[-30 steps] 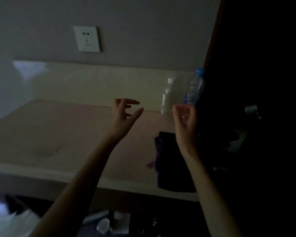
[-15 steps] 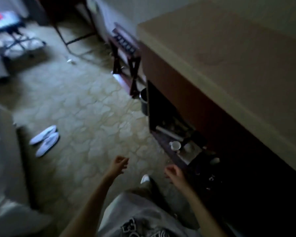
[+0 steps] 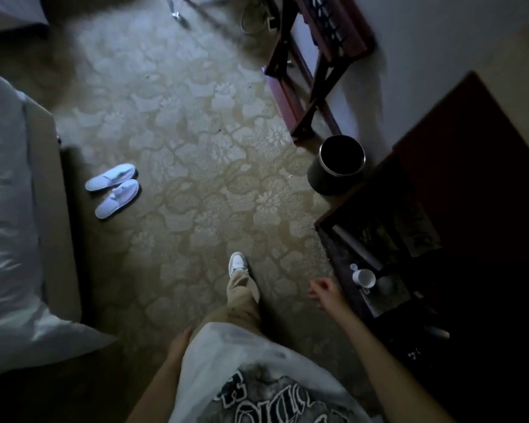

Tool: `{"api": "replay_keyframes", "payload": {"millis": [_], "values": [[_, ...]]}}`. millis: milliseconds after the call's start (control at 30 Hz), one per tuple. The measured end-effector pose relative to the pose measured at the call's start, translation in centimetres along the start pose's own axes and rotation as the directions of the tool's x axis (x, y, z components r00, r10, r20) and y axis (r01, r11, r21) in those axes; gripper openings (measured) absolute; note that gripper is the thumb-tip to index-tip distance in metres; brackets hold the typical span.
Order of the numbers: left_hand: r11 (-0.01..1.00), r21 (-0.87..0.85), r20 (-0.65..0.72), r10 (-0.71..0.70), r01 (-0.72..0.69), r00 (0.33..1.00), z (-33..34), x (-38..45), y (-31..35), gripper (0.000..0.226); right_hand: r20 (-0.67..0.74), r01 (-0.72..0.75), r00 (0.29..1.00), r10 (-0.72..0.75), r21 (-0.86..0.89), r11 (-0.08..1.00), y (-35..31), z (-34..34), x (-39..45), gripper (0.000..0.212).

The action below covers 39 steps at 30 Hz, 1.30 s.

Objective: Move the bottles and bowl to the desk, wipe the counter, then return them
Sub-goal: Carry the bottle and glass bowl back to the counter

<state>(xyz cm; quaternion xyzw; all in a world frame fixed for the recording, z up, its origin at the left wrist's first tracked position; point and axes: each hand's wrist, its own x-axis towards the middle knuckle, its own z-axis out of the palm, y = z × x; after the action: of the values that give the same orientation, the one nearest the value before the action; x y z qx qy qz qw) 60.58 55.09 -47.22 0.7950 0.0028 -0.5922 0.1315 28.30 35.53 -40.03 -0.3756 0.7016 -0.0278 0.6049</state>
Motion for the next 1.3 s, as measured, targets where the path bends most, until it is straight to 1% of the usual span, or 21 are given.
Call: {"api": "replay_keyframes", "payload": {"millis": [67,133,167,233,267,333,367,433,500,567,633,700,767,867,967,1033,1067,1100,1167,1233,1300], "values": [[1.0,0.003,-0.002,-0.017,0.017,1.0,-2.7,2.0,4.4,0.026,0.027,0.024,0.999,-0.022,-0.076,0.997,-5.8,1.5,2.1,0.009],[1.0,0.017,0.001,0.008,-0.008,1.0,-5.1,0.5,12.2,0.029,0.059,0.006,0.998,0.002,-0.124,0.992,-10.1,2.4,4.2,0.006],[0.997,0.065,0.025,0.046,-0.047,0.999,-6.1,-0.2,16.6,0.027,0.065,-0.008,0.998,0.018,-0.15,0.989,-11.7,2.7,5.1,0.007],[0.973,0.137,0.01,0.184,-0.183,0.983,-8.2,-0.7,25.7,0.022,0.03,-0.04,0.998,0.047,-0.194,0.98,-14.6,2.5,6.9,0.016],[0.958,0.123,-0.007,0.262,-0.259,0.965,-9.3,-0.4,30.1,0.019,0.002,-0.055,0.998,0.056,-0.194,0.979,-16.0,2.1,7.7,0.02],[0.919,0.057,-0.084,0.395,-0.391,0.915,-11.5,0.5,37.7,0.02,-0.036,-0.109,0.994,0.104,-0.215,0.97,-18.3,0.8,10.0,0.025],[0.902,0.035,-0.118,0.432,-0.431,0.894,-12.4,1.1,40.7,0.021,-0.043,-0.154,0.988,0.148,-0.227,0.962,-19.8,0.2,11.0,0.026],[0.892,0.023,-0.118,0.451,-0.452,0.885,-13.9,2.6,45.9,0.023,-0.047,-0.224,0.975,0.219,-0.238,0.945,-23.2,-0.6,14.0,0.025],[0.909,0.026,-0.074,0.417,-0.416,0.906,-15.0,4.8,50.0,0.025,-0.053,-0.188,0.982,0.18,-0.273,0.944,-27.7,-0.5,18.6,0.029],[0.938,0.017,-0.069,0.346,-0.345,0.936,-16.0,7.0,53.0,0.028,-0.016,-0.113,0.993,0.114,-0.306,0.945,-34.7,0.6,23.5,0.023],[0.977,-0.023,-0.099,0.21,-0.213,0.973,-16.9,8.0,54.6,0.027,0.051,-0.071,0.994,0.093,-0.323,0.944,-42.8,2.2,27.8,0.01],[0.989,-0.107,-0.117,0.087,-0.1,0.989,-17.9,8.0,55.6,0.022,0.101,-0.003,0.994,0.033,-0.287,0.958,-50.9,4.2,31.4,0.018],[0.982,-0.189,-0.126,-0.004,-0.02,0.992,-19.6,8.6,57.5,0.021,0.143,0.11,0.987,-0.067,-0.315,0.943,-59.3,6.0,35.1,0.019],[0.956,-0.281,-0.146,-0.126,0.081,0.981,-23.0,11.7,60.7,0.028,0.218,0.245,0.96,-0.175,-0.358,0.901,-71.7,8.6,38.4,0.016],[0.929,-0.348,-0.128,-0.182,0.127,0.975,-25.1,15.3,64.7,0.028,0.245,0.283,0.949,-0.197,-0.391,0.876,-79.4,10.3,42.0,0.008],[0.922,-0.353,-0.069,-0.197,0.161,0.978,-26.5,17.7,69.2,0.024,0.247,0.25,0.957,-0.152,-0.436,0.865,-83.0,11.1,45.1,0.009],[0.921,-0.359,-0.047,-0.178,0.15,0.983,-27.5,19.0,72.0,0.028,0.233,0.223,0.964,-0.126,-0.455,0.862,-84.4,11.4,46.6,0.01],[0.917,-0.371,-0.022,-0.168,0.148,0.986,-28.8,20.1,75.3,0.031,0.209,0.175,0.974,-0.084,-0.467,0.867,-85.5,11.5,48.1,0.01],[0.932,-0.329,0.004,-0.162,0.155,0.987,-32.7,22.6,82.6,0.026,0.14,0.057,0.99,0.014,-0.492,0.869,-88.2,11.7,49.8,0.011],[0.951,-0.295,-0.003,-0.101,0.095,0.995,-37.3,24.9,90.8,0.014,0.029,-0.075,0.994,0.102,-0.493,0.867,-90.7,11.5,51.1,0.013],[0.959,-0.283,-0.078,0.012,-0.034,0.997,-42.3,27.0,99.5,0.012,-0.044,-0.151,0.988,0.146,-0.433,0.889,-94.5,11.5,52.0,0.014]]}}
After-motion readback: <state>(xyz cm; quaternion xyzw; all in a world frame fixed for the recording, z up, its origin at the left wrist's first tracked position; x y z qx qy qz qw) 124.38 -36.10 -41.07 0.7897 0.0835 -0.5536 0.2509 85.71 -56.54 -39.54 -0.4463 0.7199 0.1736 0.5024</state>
